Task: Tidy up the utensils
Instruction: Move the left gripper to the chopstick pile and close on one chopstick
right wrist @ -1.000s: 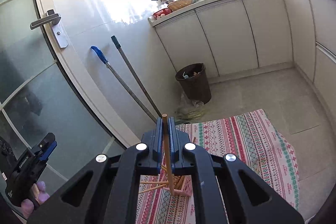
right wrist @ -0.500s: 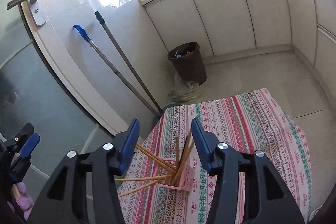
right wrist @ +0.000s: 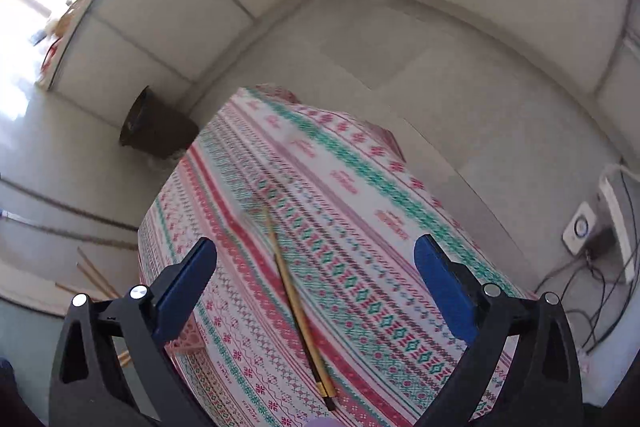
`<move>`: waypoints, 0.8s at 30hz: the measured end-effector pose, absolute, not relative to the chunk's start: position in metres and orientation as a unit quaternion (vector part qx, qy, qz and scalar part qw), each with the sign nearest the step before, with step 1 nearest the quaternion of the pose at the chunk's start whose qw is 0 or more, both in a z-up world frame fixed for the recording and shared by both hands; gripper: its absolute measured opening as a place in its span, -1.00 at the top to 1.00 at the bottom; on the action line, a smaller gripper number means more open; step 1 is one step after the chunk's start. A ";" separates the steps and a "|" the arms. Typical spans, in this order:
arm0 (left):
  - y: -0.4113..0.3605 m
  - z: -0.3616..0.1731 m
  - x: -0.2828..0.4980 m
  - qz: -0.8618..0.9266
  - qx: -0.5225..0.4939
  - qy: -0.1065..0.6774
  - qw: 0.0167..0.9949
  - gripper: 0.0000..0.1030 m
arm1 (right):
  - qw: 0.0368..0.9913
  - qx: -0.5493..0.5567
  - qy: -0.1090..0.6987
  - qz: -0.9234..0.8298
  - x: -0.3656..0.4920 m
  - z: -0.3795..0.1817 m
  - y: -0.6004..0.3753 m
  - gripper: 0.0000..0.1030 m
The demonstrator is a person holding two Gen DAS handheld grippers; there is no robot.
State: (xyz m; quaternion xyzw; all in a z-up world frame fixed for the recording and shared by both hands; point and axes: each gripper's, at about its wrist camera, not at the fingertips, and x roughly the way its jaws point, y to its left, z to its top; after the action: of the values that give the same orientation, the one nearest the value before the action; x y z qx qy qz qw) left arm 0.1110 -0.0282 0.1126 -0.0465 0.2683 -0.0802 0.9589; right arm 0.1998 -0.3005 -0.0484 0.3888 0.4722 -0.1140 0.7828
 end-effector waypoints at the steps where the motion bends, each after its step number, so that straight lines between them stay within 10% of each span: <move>1: -0.039 0.104 0.115 -0.091 -0.038 0.282 0.954 -0.86 | 0.777 0.398 0.471 -0.125 0.197 -0.051 -0.311 -0.87; 24: -0.088 -0.152 0.281 -0.046 -0.025 0.630 0.775 -0.65 | 0.749 0.494 0.438 -0.059 0.195 -0.033 -0.349 -0.87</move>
State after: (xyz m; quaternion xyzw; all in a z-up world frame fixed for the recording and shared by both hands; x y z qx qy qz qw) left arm 0.2811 -0.0879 -0.1525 -0.0252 0.6301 -0.0459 0.7748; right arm 0.1951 -0.3485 -0.0329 0.4937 0.4379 -0.0590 0.7490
